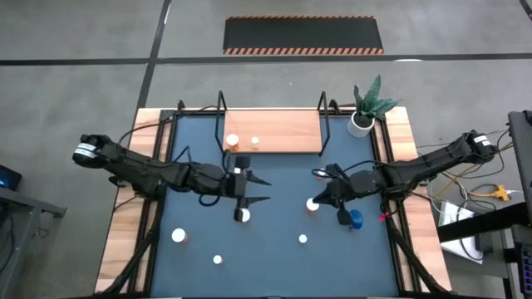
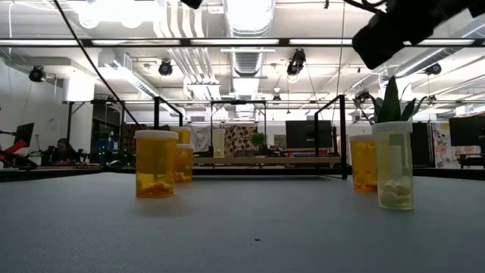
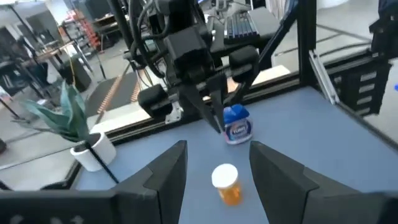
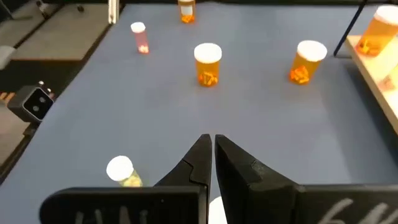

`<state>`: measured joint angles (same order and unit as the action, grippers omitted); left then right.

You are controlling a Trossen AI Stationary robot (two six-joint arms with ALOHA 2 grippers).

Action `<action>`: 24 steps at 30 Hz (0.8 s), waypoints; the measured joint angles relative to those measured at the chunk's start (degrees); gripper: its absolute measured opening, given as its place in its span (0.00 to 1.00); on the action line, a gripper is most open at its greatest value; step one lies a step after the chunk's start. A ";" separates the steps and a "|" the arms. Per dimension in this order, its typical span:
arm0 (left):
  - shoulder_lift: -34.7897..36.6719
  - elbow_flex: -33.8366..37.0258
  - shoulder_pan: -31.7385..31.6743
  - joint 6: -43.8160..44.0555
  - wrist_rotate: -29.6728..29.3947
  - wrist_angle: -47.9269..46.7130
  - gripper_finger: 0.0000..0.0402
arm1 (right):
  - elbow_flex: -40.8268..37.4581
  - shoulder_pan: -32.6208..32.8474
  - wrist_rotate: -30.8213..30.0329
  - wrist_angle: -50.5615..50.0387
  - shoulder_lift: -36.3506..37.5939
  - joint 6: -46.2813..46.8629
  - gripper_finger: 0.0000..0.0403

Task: Pick and place medicine bottles onto shelf by color
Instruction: Put the orange pill bottle on the shelf

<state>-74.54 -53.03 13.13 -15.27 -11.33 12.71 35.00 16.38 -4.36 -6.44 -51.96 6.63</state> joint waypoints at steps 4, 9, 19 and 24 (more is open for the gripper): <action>2.69 2.16 0.00 -2.10 -0.15 1.12 0.39 | 4.38 -0.01 -0.02 -5.96 -2.34 2.70 0.03; 5.87 4.56 0.00 -2.16 -0.15 2.14 0.39 | 10.05 -0.04 -0.16 -14.14 -5.63 6.24 0.03; 9.05 7.60 0.01 -1.74 -0.15 3.17 0.39 | 17.81 -0.04 -0.07 -30.28 -14.17 10.00 0.20; 9.79 7.73 0.09 -1.68 -0.13 3.46 0.39 | 18.81 -0.04 -0.13 -32.64 -18.72 11.75 0.44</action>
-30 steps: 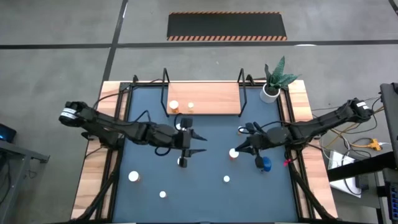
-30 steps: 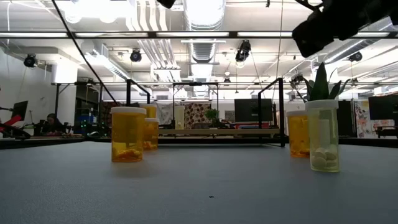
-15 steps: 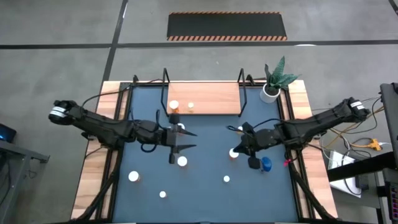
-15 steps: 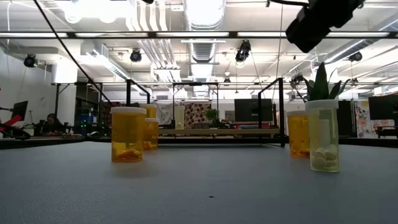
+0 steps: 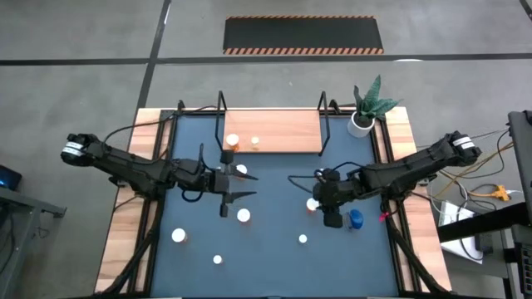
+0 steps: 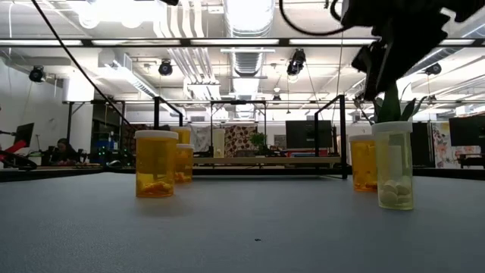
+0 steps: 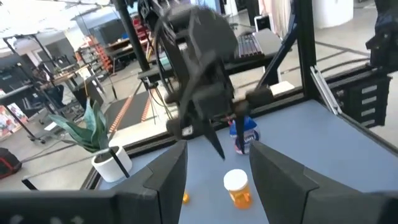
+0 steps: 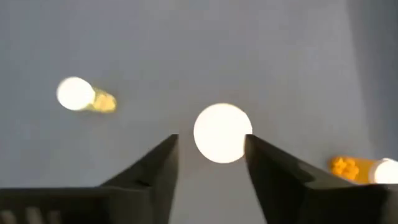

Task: Pick and place medicine bottles onto shelf by color
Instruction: Put the orange pill bottle on the shelf

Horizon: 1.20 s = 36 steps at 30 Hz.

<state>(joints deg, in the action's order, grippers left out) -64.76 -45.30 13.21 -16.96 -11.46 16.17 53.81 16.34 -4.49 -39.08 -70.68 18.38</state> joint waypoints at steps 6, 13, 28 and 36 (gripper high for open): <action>0.09 0.55 0.00 -0.02 0.00 -0.20 0.39 | -0.10 0.02 -0.04 -0.10 -4.75 -1.18 0.69; 0.14 0.50 0.00 -0.38 0.00 -0.27 0.39 | -0.10 0.00 -2.85 0.14 -9.41 -1.80 0.81; 0.11 0.50 0.00 -0.45 0.02 -0.74 0.39 | -0.10 -0.13 -3.10 3.80 -11.95 -1.89 0.77; 0.07 0.52 0.00 -0.45 0.02 -1.86 0.39 | -0.10 -0.13 -3.08 3.94 -11.95 -1.61 0.53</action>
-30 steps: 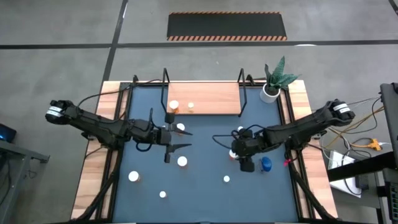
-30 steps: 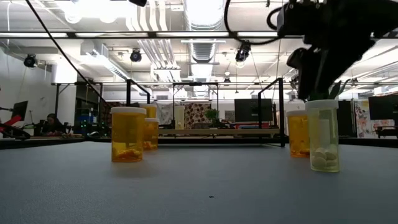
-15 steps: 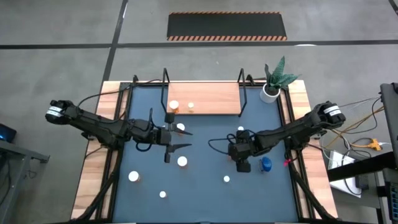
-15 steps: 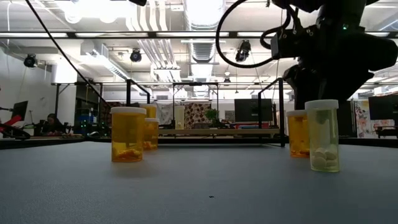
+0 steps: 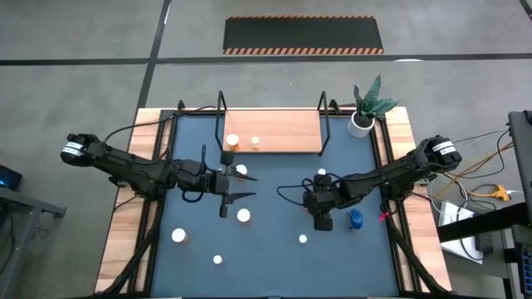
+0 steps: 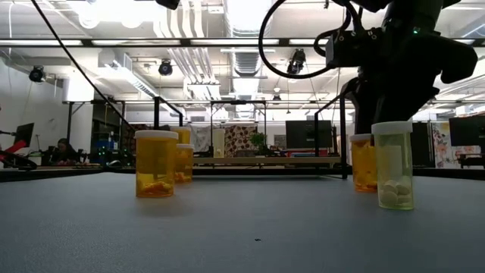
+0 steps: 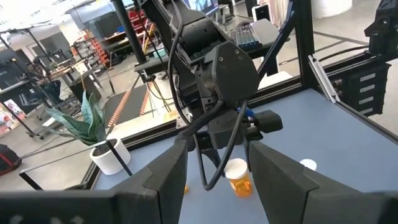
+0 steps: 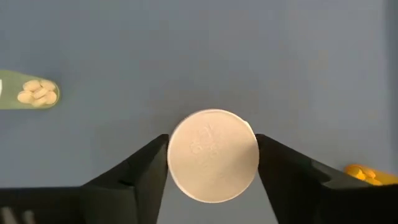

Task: Pick and place medicine bottles onto shelf by color
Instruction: Put the orange pill bottle on the shelf

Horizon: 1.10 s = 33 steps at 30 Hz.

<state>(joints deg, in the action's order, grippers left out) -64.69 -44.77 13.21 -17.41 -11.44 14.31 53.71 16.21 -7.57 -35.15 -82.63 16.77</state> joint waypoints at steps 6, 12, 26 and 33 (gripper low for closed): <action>0.20 0.00 0.00 0.03 -0.04 -0.30 0.39 | 0.00 0.00 0.01 -0.05 0.11 0.56 0.48; 3.57 0.09 0.02 3.62 -1.30 -4.57 0.39 | 3.94 0.00 0.14 -3.15 0.11 3.41 0.53; 12.68 6.37 0.04 4.57 -1.51 -2.06 0.39 | 20.84 -5.80 0.15 -8.47 0.04 0.22 0.50; 17.66 9.50 0.04 3.52 -1.53 -0.92 0.39 | 25.03 -11.50 0.02 -8.20 0.01 -2.97 0.50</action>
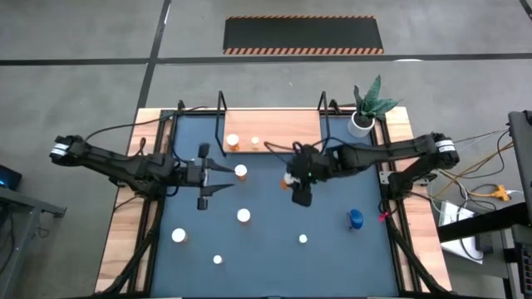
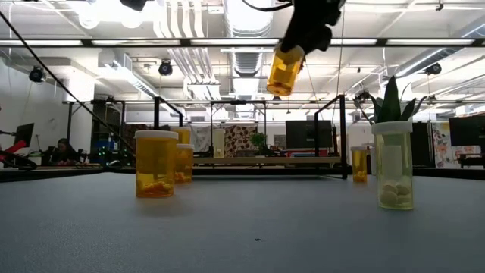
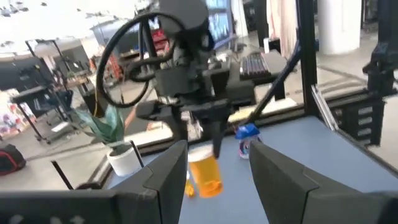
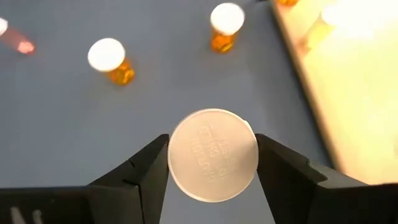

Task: Pick and place medicine bottles onto shelf by color
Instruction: Put the orange pill bottle on the shelf

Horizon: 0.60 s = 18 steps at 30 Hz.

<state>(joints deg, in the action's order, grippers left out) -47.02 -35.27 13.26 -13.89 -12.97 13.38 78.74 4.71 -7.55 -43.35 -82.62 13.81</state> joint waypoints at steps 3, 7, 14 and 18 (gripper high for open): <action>1.02 0.88 0.00 -0.14 0.00 0.03 0.39 | 1.60 -2.32 0.11 0.11 -1.33 -2.67 0.50; 2.11 2.06 0.00 -1.56 0.00 1.15 0.39 | 4.97 -5.10 0.31 -0.75 -5.43 -7.03 0.50; 3.57 2.69 0.00 -1.90 0.02 1.56 0.39 | 14.49 -10.42 0.64 -5.89 -14.53 -16.72 0.50; 3.96 2.94 0.00 -1.90 0.01 1.51 0.39 | 19.16 -14.03 3.02 -7.61 -18.58 -19.77 0.50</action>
<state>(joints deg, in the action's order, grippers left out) -43.06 -32.34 13.26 -15.79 -12.96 14.90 97.90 -9.32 -4.53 -50.96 -101.20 -5.96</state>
